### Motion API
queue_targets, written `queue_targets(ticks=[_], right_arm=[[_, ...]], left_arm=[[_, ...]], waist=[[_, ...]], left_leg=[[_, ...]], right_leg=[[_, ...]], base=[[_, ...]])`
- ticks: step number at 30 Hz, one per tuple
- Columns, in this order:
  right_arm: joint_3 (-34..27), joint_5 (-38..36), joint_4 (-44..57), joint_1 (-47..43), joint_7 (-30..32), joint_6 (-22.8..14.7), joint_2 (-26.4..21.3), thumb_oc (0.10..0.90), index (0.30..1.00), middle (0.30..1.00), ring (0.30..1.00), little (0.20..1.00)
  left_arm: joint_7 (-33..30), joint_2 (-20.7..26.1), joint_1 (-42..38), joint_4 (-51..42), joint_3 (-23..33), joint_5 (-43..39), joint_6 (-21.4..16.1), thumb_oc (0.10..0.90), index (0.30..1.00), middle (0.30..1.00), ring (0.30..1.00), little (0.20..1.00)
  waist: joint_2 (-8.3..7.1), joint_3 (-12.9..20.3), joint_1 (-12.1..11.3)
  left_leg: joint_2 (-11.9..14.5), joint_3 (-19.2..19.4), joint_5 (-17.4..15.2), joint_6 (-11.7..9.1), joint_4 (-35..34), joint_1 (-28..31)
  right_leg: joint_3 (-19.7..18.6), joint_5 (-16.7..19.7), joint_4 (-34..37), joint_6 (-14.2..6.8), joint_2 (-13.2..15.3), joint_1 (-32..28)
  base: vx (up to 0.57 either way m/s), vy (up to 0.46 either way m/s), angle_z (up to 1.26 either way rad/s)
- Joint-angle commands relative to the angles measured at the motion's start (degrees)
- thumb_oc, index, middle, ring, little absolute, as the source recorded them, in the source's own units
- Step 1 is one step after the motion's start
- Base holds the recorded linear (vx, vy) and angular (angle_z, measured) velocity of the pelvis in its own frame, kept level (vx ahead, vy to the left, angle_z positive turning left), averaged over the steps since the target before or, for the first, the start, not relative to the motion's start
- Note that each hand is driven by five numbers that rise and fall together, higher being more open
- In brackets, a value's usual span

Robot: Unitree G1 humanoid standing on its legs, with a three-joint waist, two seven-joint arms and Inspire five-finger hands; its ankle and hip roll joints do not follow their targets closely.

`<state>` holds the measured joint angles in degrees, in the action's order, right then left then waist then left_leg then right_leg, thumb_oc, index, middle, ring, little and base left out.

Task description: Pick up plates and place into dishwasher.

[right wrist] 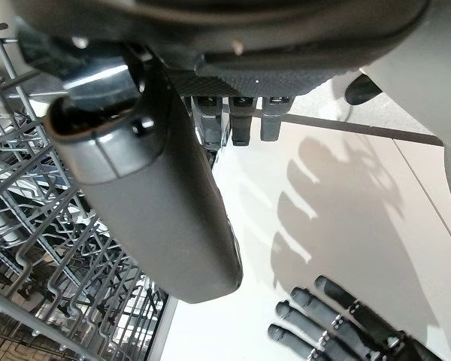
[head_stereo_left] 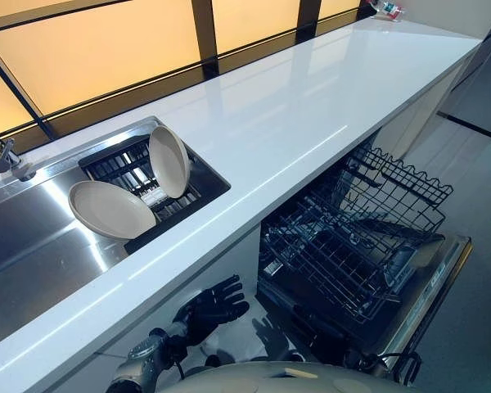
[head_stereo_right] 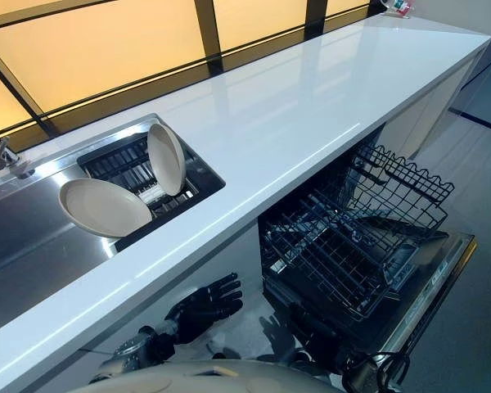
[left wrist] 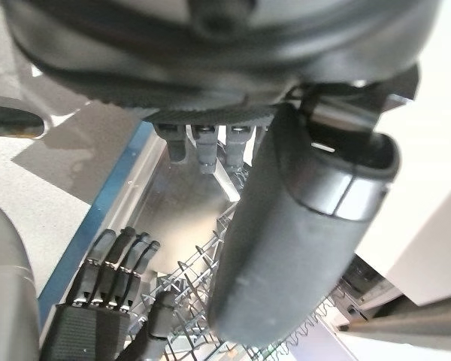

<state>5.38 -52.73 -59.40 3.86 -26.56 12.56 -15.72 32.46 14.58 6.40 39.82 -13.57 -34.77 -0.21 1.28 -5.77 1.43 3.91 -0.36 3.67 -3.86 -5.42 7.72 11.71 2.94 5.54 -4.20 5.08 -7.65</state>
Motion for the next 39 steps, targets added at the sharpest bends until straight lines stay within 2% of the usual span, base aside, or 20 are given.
queue_targets(ticks=[1, 3, 8, 9, 11, 15, 18, 21, 25, 29, 33, 39], right_arm=[[-0.5, -0.07, 2.36, -1.99, -0.99, 0.56, 1.19, 0.8, 0.9, 0.9, 0.9, 0.9], [-0.79, 0.04, 2.57, -1.45, -0.88, 0.2, 1.49, 0.8, 0.9, 0.9, 0.9, 0.9], [-1.51, 0.34, 1.81, -0.44, -1.55, -1.05, 1.97, 0.8, 0.9, 0.9, 0.9, 0.9], [-1.83, 0.37, 1.66, 0.02, -1.78, -1.57, 2.23, 0.8, 0.9, 0.9, 0.9, 0.9], [-2.06, -0.01, 1.46, 0.44, -1.91, -2.15, 2.58, 0.8, 0.9, 0.9, 0.9, 0.9], [-2.31, -0.47, 0.67, 0.89, -2.33, -3.15, 3.28, 0.8, 0.9, 0.9, 0.9, 0.9], [-2.33, -0.7, 0.51, 1.38, -2.38, -3.86, 3.93, 0.8, 0.9, 0.9, 0.9, 0.9], [-2.21, -0.58, 0.28, 1.59, -2.33, -4.41, 4.39, 0.8, 0.9, 0.9, 0.9, 0.9], [-1.66, -1.37, -0.57, 1.69, -2.59, -5.26, 4.77, 0.8, 0.9, 0.9, 0.9, 0.9], [-1.51, -1.32, 0.22, 1.96, -1.67, -5.03, 5.11, 0.8, 0.9, 0.9, 0.9, 0.9], [-1.58, -1.15, -0.28, 1.61, -1.87, -4.82, 5.01, 0.8, 0.9, 0.9, 0.9, 0.9], [-1.33, -1.53, -1.11, 0.92, -1.88, -4.79, 4.73, 0.8, 0.9, 0.9, 0.9, 0.9]], left_arm=[[-4.23, 4.03, -9.24, -12.01, 7.66, -6.48, -10.39, 0.8, 0.9, 0.9, 0.9, 0.9], [-7.12, 5.66, -9.9, -17.04, 9.54, -5.71, -11.26, 0.8, 0.9, 0.9, 0.9, 0.9], [-9.92, 8.89, -11.63, -27.7, 12.79, -6.93, -13.33, 0.8, 0.9, 0.9, 0.9, 0.9], [-14.04, 10.63, -12.16, -33.32, 14.37, -3.95, -15.79, 0.8, 0.9, 0.9, 0.9, 0.9], [-17.62, 12.45, -12.85, -38.46, 16.21, -4.2, -18.33, 0.8, 0.9, 0.9, 0.9, 0.9], [-22.01, 12.78, -13.15, -44.65, 19.47, -3.61, -24.64, 0.8, 0.9, 0.9, 0.9, 0.9], [-25.96, 12.84, -13.09, -48.4, 21.54, 0.42, -30.03, 0.8, 0.9, 0.9, 0.9, 0.9], [-29.47, 13.22, -13.52, -50.83, 22.82, 3.13, -32.83, 0.8, 0.9, 0.9, 0.9, 0.9], [-35.58, 13.67, -14.24, -53.58, 25.49, 5.72, -39.1, 0.8, 0.9, 0.9, 0.9, 0.9], [-35.97, 13.53, -14.1, -54.4, 26.37, 5.26, -39.33, 0.8, 0.9, 0.9, 0.9, 0.9], [-35.08, 13.55, -14.79, -54.23, 26.07, 5.0, -37.45, 0.8, 0.9, 0.9, 0.9, 0.9], [-35.14, 14.02, -15.49, -54.27, 25.71, 4.84, -37.06, 0.8, 0.9, 0.9, 0.9, 0.9]], waist=[[0.47, -1.45, -0.94], [0.46, -1.3, -1.01], [0.43, -0.97, -1.17], [0.42, -0.87, -1.33], [0.33, -0.71, -1.56], [0.09, -0.52, -1.99], [-0.16, -0.36, -2.15], [-0.36, -0.2, -2.23], [-0.64, 0.15, -2.48], [-0.75, 0.34, -2.43], [-0.69, 0.39, -2.28], [-0.59, 0.51, -2.3]], left_leg=[[-7.52, 2.93, -7.04, 5.58, 0.42, 1.47], [-7.54, 2.86, -7.07, 5.64, 0.42, 1.46], [-7.72, 2.42, -7.32, 5.91, 0.42, 1.46], [-7.75, 2.23, -7.45, 5.99, 0.42, 1.39], [-7.89, 1.9, -7.56, 6.07, 0.42, 1.32], [-8.06, 1.37, -7.79, 6.1, 0.42, 1.25], [-8.14, 1.03, -7.89, 6.07, 0.42, 1.19], [-8.23, 0.79, -8.0, 6.1, 0.42, 1.15], [-8.26, 0.52, -8.11, 5.99, 0.42, 1.12], [-8.31, 0.39, -8.09, 5.91, 0.42, 1.13], [-8.34, 0.26, -8.11, 5.94, 0.42, 1.28], [-8.38, 0.19, -8.26, 5.99, 0.42, 1.51]], right_leg=[[-0.49, -6.51, -3.35, 1.62, -5.71, -0.5], [-0.53, -6.64, -3.45, 1.63, -5.68, -0.49], [-0.55, -6.91, -3.4, 1.63, -5.59, -0.56], [-0.53, -7.05, -3.43, 1.62, -5.56, -0.55], [-0.45, -7.12, -3.27, 1.61, -5.54, -0.63], [-0.25, -7.3, -3.16, 1.69, -5.47, -0.72], [-0.11, -7.37, -3.09, 1.72, -5.4, -0.78], [-0.09, -7.44, -2.97, 1.75, -5.41, -0.84], [-0.07, -7.47, -2.84, 1.73, -5.39, -0.9], [-0.14, -7.44, -2.84, 1.76, -5.39, -0.91], [-0.38, -7.52, -2.98, 1.81, -5.48, -0.94], [-0.76, -7.59, -3.05, 1.78, -5.59, -1.05]], base=[[0.0, 0.0, 0.0], [0.0, 0.0, 0.0], [0.0, 0.0, 0.0], [0.0, 0.0, 0.0], [-0.01, -0.009, 0.04], [0.0, 0.0, 0.0], [0.0, -0.006, 0.01], [0.0, -0.006, -0.03], [0.0, 0.0, 0.0], [0.0, 0.0, 0.01], [0.0, 0.0, 0.0], [0.0, 0.0, 0.0]])
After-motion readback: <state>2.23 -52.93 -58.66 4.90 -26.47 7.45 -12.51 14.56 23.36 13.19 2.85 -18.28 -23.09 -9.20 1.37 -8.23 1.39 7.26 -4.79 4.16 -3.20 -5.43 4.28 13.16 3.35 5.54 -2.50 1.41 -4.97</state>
